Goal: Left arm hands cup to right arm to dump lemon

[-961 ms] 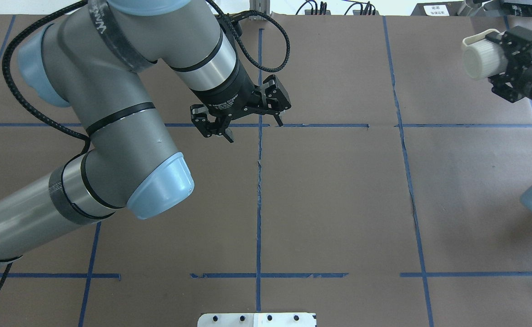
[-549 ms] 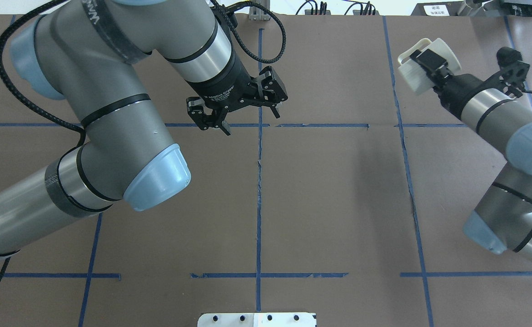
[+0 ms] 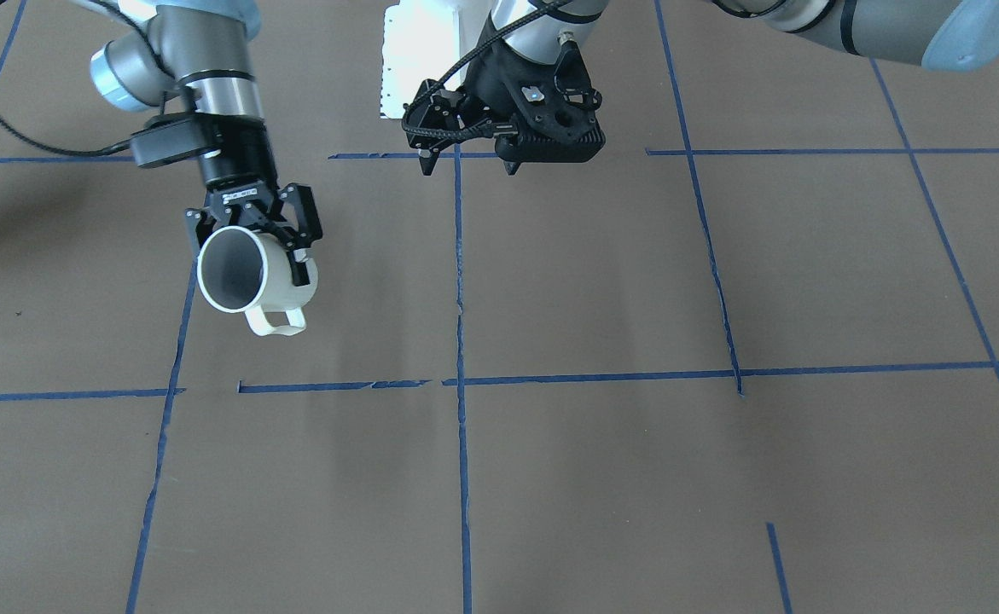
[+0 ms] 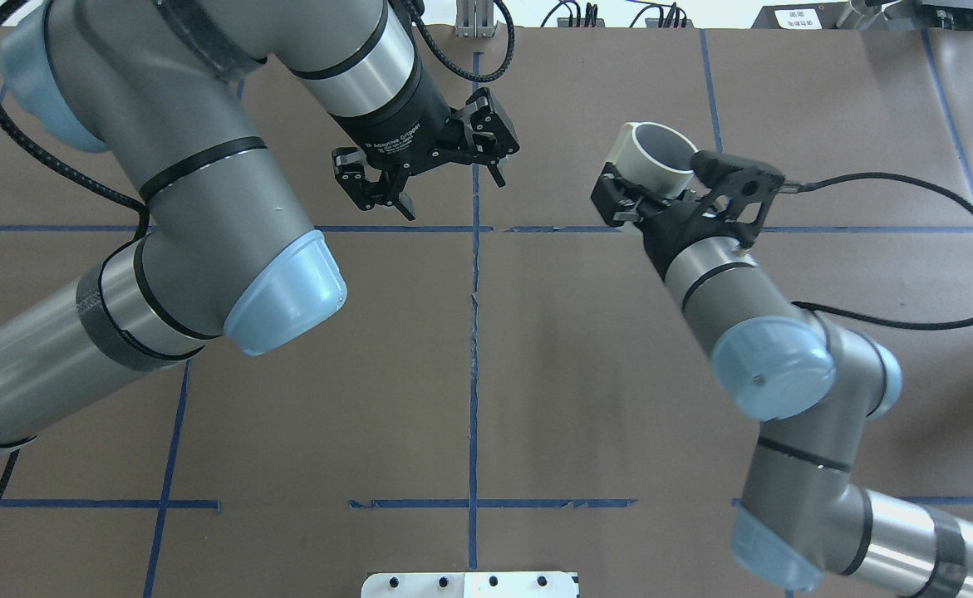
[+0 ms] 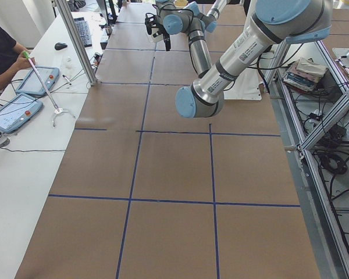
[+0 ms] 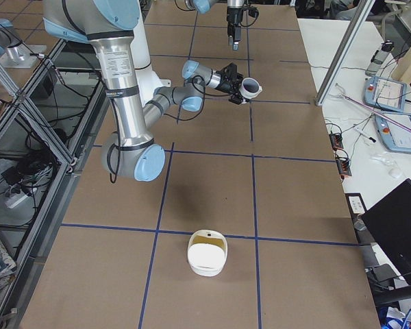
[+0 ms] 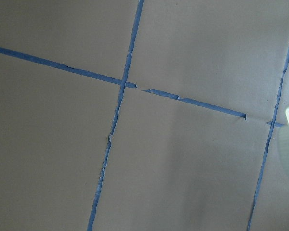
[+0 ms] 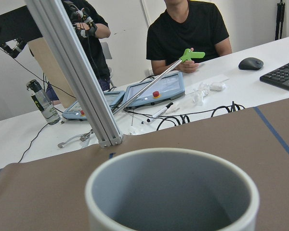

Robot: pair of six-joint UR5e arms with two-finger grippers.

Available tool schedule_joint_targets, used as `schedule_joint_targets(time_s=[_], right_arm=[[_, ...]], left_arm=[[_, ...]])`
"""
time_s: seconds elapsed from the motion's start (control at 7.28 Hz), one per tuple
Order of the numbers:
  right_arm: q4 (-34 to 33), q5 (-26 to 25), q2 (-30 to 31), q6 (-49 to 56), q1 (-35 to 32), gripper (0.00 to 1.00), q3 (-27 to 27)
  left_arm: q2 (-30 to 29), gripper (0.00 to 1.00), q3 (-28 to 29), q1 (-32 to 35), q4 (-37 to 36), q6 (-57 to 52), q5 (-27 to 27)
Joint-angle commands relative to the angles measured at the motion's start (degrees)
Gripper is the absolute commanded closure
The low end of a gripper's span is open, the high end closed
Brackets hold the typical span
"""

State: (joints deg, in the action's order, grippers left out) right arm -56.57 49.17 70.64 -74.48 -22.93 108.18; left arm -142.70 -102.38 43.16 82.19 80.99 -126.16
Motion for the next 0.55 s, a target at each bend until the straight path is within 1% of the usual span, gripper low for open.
schedule_joint_targets(time_s=[0.0,0.14,0.41], right_arm=[[-10.21,-11.60,-6.47,2.05,9.01,0.80,0.01],[-11.01,-16.07,-6.65,3.97,11.74,0.80,-0.60],[-11.19,-18.13,-7.10,7.14,12.90,0.79,-0.95]], left_arm=[[-3.17,0.00,3.04,-0.01,-1.93,-0.13,-0.22],[-4.59,0.00,3.24,-0.01,-5.52,-0.13,-0.31],[-4.78,0.00,2.72,-0.01,-7.04,-0.13,-0.49]])
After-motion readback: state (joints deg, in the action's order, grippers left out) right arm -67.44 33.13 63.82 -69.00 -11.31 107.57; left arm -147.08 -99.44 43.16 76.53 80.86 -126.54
